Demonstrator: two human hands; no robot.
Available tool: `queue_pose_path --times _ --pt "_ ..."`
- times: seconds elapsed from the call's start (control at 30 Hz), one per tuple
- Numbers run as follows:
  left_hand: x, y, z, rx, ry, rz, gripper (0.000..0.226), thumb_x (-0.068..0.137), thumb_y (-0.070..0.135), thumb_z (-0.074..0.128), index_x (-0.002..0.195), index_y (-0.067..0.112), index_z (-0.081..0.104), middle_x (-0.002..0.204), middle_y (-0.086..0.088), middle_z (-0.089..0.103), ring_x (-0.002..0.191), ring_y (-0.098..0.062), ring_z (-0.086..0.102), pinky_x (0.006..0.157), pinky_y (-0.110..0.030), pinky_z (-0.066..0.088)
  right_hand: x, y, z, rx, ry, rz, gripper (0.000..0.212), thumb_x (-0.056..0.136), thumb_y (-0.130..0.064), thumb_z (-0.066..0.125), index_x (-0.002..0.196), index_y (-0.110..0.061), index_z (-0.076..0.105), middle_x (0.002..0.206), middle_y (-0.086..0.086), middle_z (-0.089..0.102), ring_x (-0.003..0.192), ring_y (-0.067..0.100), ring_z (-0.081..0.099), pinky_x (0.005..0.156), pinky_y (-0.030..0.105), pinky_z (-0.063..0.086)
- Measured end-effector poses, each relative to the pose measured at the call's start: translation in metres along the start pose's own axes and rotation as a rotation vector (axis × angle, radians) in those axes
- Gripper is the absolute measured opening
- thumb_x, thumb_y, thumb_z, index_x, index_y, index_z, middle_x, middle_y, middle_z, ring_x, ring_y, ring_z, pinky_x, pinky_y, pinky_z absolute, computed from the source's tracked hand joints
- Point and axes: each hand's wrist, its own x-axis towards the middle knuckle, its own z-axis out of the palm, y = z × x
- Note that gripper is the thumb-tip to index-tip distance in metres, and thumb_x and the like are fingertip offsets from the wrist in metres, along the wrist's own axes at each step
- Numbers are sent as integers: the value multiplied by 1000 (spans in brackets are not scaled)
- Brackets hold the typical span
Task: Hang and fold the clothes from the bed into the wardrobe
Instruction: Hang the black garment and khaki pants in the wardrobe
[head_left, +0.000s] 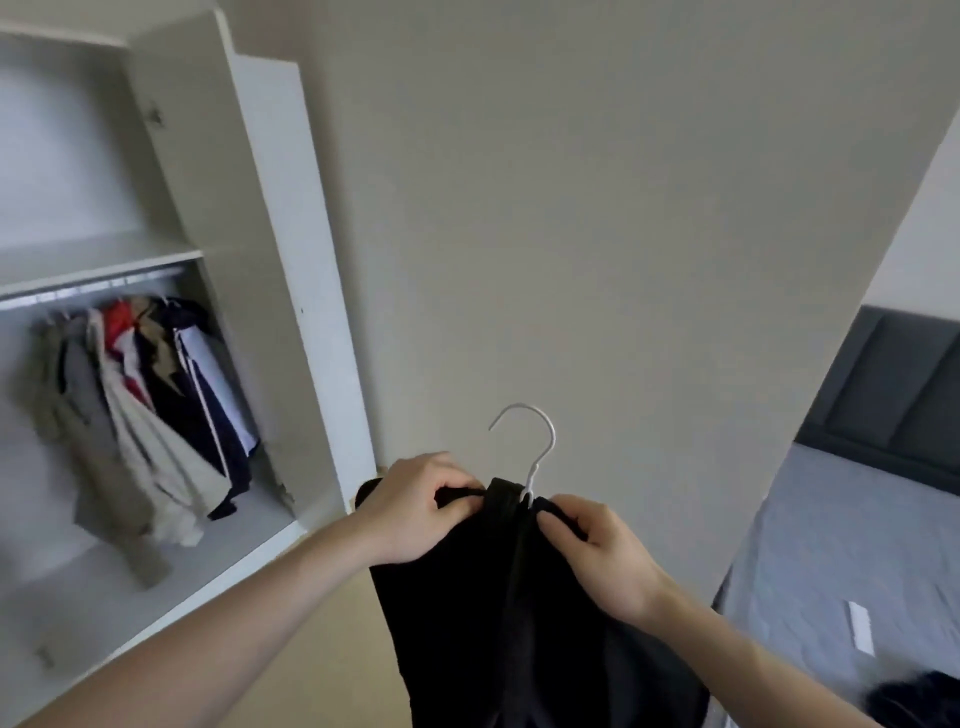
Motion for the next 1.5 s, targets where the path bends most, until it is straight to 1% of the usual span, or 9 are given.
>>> queue_pose_path --times 0.23,0.43,0.63,0.73,0.93,1.07,1.23,1.37,1.5 --pt "-31 -68 -68 33 294 -141 28 84 53 58 106 42 72 104 26 58 106 0 58 95 -22 45 80 -37 53 154 -176 21 26 90 -38 53 81 -14 57 70 -8 52 67 9 50 67 33 40" --pt "-73 -150 -133 32 392 -254 16 90 30 73 103 39 71 101 23 61 100 -5 62 85 -22 49 160 -78 132 184 -276 48 17 97 -15 54 85 -8 63 70 -4 56 69 12 53 69 33 41" --pt "-115 -208 -203 -55 94 -456 11 90 49 67 92 40 73 97 21 70 89 -2 68 82 -27 56 232 -131 212 199 -352 81 16 97 -7 53 90 1 65 65 -1 56 56 10 54 50 19 40" --pt "-130 -227 -229 -85 -88 -491 25 93 56 62 90 34 75 94 23 71 86 -4 71 83 -27 57 263 -153 249 225 -373 70 19 98 -11 55 99 -2 71 75 6 63 66 12 63 60 23 45" --pt "-141 -264 -256 -253 -119 -578 46 93 64 56 94 20 73 90 3 77 77 -13 73 66 -25 53 311 -187 329 347 -389 82 17 99 -17 56 101 -9 71 86 7 74 80 16 75 69 29 55" --pt "-139 -296 -259 -187 -127 -733 64 74 85 58 97 26 69 94 5 76 78 -10 73 63 -23 53 343 -212 385 406 -414 76 16 98 -12 58 106 -2 69 105 26 71 100 39 71 83 43 58" --pt "-141 -348 -268 -240 67 -815 46 82 61 67 96 18 69 86 -1 77 68 -11 74 63 -27 58 386 -238 449 492 -490 92 12 100 -9 59 106 -6 68 102 12 76 93 23 76 82 38 64" --pt "-143 -395 -282 -167 264 -860 34 84 46 54 81 13 59 68 5 62 62 -11 58 61 -31 44 427 -255 501 533 -594 114 12 100 -8 60 107 -6 69 103 9 77 90 17 77 71 26 61" --pt "-143 -448 -293 -36 499 -927 27 96 39 46 87 16 55 72 1 59 60 -9 52 57 -27 39 479 -277 549 539 -734 127 12 100 -10 61 111 -9 67 101 9 75 79 17 75 64 30 62"
